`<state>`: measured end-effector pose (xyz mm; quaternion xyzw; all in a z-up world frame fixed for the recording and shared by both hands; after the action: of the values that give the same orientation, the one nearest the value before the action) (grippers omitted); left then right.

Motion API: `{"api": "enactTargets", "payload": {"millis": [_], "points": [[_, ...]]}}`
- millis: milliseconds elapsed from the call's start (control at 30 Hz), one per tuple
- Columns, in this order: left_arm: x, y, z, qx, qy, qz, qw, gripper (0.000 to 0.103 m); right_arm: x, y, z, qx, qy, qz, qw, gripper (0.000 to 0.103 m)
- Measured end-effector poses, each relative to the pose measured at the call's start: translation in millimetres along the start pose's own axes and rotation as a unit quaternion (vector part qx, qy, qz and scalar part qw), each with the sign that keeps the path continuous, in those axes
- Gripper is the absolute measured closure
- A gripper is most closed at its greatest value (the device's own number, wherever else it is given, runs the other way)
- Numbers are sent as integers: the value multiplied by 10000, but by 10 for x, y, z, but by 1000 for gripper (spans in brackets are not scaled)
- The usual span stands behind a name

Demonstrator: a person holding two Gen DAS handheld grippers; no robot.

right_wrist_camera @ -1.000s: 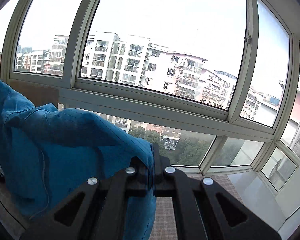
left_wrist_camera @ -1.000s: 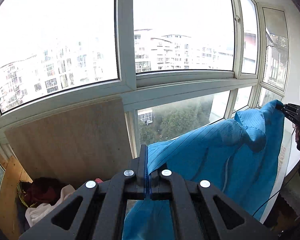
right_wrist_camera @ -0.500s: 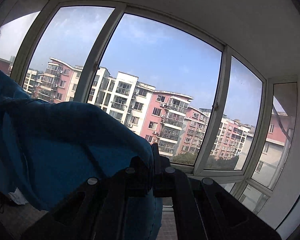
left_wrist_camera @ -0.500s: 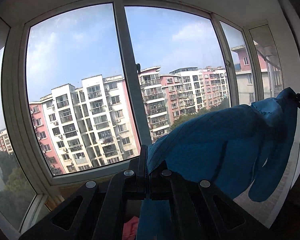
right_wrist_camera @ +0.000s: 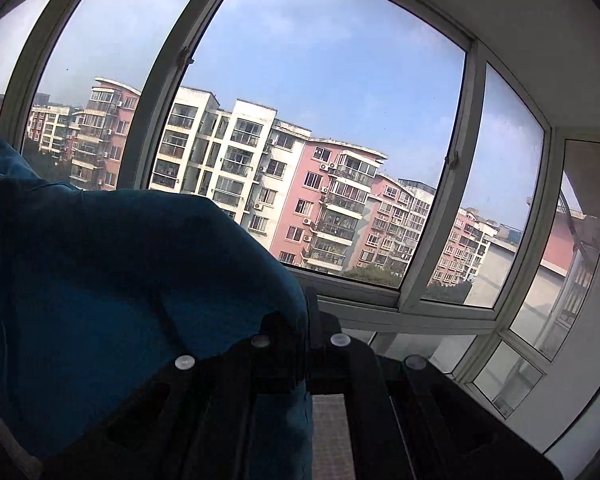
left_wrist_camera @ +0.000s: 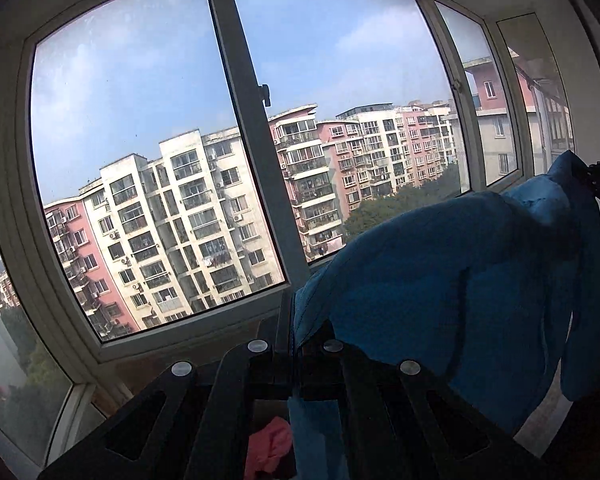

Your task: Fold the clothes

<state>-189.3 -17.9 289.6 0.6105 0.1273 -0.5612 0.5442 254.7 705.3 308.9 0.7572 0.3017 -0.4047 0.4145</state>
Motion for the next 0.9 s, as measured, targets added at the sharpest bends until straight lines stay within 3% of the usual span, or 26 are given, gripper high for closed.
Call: {"api": "enactTargets", "payload": {"millis": [200,333,400,467,600,667,700,833,900], "points": [[654,-1774,-234,302,138,1101,9934,103,893,-1747,374,-358,-83,1182,9923,101],[1385,-2978,-519,586,243,1829,9811,103,1899,-2728,711,-503,-31,2080,9768,101],[1861,-3544,-784,731,215,2260,9711,103,2496,-3175,888,-552,38,2609,9638,101],[2399,-4111,-1028,942,292,2802,9549,103,3128,-3589,1063,-602,108,3167,9466,99],[3405,-5012,-1372,1122,144,3924,9128,103,4243,-4135,1408,-967,409,4551,8842,95],[3764,-5200,-1506,1089,-77,4298,8963,103,4412,-4123,1436,-1079,736,4704,8727,95],[3844,-5149,-1523,1109,-115,4304,8957,102,4431,-4085,1426,-1135,899,4699,8708,94],[3733,-5031,-1401,992,-339,4159,9033,95,4243,-3935,1283,-1306,1113,4552,8737,71],[3632,-4962,-1350,924,-505,4063,9076,91,4054,-3883,1228,-1543,966,4434,8776,69]]}}
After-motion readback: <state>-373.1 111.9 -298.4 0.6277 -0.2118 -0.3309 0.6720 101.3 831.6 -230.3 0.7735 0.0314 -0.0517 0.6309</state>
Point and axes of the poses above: each gripper's, at about its wrist camera, not at the fingertips, and y roughly against the way its jaws point, z to its left, x to its underside, the point moved 8 cm from there along -y, roughly the way its jaws point, and after that the axes turned 10 degrees about z, right-handed, at the moved point
